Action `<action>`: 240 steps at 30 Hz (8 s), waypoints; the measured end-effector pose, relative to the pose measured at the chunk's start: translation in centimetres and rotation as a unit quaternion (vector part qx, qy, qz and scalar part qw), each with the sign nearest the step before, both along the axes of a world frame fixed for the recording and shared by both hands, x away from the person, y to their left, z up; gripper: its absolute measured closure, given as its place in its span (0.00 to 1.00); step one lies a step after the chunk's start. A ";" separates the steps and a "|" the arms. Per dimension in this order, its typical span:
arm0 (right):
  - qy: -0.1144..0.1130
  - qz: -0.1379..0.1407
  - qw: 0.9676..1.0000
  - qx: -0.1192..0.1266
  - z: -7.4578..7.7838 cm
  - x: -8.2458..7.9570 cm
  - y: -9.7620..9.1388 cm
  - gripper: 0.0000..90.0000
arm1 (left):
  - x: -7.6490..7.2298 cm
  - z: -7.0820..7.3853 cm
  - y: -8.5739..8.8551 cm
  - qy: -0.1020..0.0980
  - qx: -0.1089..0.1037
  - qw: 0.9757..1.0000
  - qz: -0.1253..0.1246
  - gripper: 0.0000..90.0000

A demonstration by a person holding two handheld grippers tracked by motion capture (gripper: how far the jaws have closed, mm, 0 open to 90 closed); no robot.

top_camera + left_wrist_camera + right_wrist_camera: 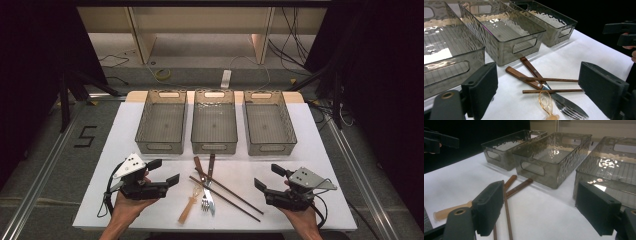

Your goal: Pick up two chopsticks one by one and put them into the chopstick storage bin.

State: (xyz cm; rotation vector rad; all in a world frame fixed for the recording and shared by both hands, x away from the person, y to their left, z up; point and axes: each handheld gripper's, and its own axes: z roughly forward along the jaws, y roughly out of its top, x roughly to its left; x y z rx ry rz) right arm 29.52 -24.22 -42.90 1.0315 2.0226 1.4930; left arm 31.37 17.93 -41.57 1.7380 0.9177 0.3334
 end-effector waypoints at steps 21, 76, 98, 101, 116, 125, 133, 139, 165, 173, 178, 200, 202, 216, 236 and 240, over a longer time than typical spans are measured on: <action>0.052 0.057 0.994 -0.083 1.8 2.1 1.9 0.27 | 0.1 0.0 0.1 0.000 0.002 1.000 0.003 0.17; 0.249 0.173 0.894 -0.331 -3.0 6.2 10.2 0.80 | 0.1 0.0 0.1 -0.001 0.007 1.000 0.000 0.17; 0.224 0.195 0.891 -0.345 -2.7 6.5 10.5 0.95 | 0.2 0.0 0.0 0.004 0.012 1.000 -0.003 0.17; 0.218 0.200 0.893 -0.340 -2.2 6.5 10.4 0.95 | 0.4 -0.1 -0.2 0.014 0.026 0.999 -0.016 0.17; 0.187 0.250 0.879 -0.361 -0.2 5.2 11.2 0.95 | 1.6 -0.6 -3.3 0.049 0.139 0.984 -0.099 0.17; 0.159 0.277 0.866 -0.384 0.4 4.4 12.0 0.95 | 1.8 -1.1 -6.1 0.061 0.232 0.958 -0.159 0.19; 0.130 0.309 0.847 -0.412 0.6 3.8 12.5 0.95 | 1.8 -1.3 -7.5 0.067 0.276 0.938 -0.199 0.24; 0.119 0.325 0.839 -0.420 0.7 3.4 12.7 0.95 | 1.4 -1.3 -8.6 0.057 0.296 0.923 -0.241 0.35; 0.097 0.359 0.823 -0.429 1.1 2.5 13.0 0.95 | 0.6 -2.1 -9.6 0.056 0.341 0.892 -0.291 0.77; 0.094 0.367 0.818 -0.432 1.0 2.4 13.0 0.94 | 0.4 -2.2 -9.5 0.057 0.341 0.885 -0.313 0.88; 0.111 0.348 0.836 -0.410 1.2 2.9 12.6 0.85 | 0.1 -2.0 -9.5 0.058 0.341 0.879 -0.327 0.93; 0.089 0.190 0.961 -0.183 2.7 3.9 8.5 0.34 | 2.8 -1.1 -5.5 0.095 0.292 0.936 -0.172 0.93; 0.087 0.180 0.967 -0.160 2.4 3.8 8.3 0.32 | 2.9 -0.8 -5.2 0.094 0.286 0.940 -0.162 0.93; 0.059 0.133 0.988 -0.043 1.7 3.1 5.4 0.26 | 3.6 0.1 -3.6 0.088 0.246 0.959 -0.105 0.93; 0.069 0.114 0.990 -0.042 0.9 2.5 3.4 0.23 | 7.3 2.4 -1.8 0.081 0.198 0.976 -0.030 0.93; 0.071 0.114 0.990 -0.042 0.7 2.4 3.2 0.23 | 8.5 2.9 -1.1 0.077 0.187 0.979 -0.008 0.93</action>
